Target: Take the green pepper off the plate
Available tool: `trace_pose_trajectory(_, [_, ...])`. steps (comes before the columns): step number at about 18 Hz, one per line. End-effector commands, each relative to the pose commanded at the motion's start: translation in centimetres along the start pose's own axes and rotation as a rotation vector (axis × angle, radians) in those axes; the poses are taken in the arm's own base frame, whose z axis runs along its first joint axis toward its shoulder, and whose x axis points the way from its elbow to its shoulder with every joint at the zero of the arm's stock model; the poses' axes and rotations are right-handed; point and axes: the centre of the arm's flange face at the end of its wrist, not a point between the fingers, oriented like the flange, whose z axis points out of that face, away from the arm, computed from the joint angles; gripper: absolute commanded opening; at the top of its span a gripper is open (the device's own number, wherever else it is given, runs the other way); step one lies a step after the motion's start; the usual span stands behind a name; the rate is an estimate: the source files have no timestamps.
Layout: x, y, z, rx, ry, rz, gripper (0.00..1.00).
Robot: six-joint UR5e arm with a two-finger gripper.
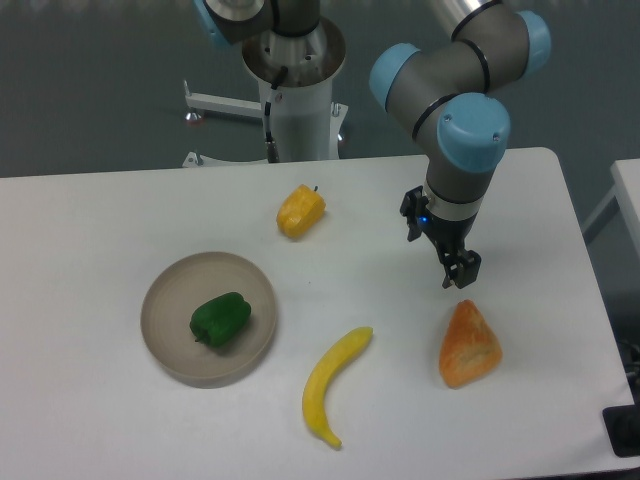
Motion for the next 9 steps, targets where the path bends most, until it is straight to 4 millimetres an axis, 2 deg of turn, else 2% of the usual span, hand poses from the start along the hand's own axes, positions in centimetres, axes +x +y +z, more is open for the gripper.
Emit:
trace_pose_trajectory(3, [-0.1, 0.0, -0.1, 0.000, -0.003, -0.003, 1.00])
trace_pose_trajectory(6, [0.0, -1.1, -0.8, 0.016, -0.013, -0.018, 1.00])
trace_pose_trajectory(9, [0.9, -4.9, -0.3, 0.021, -0.003, -0.095, 1.00])
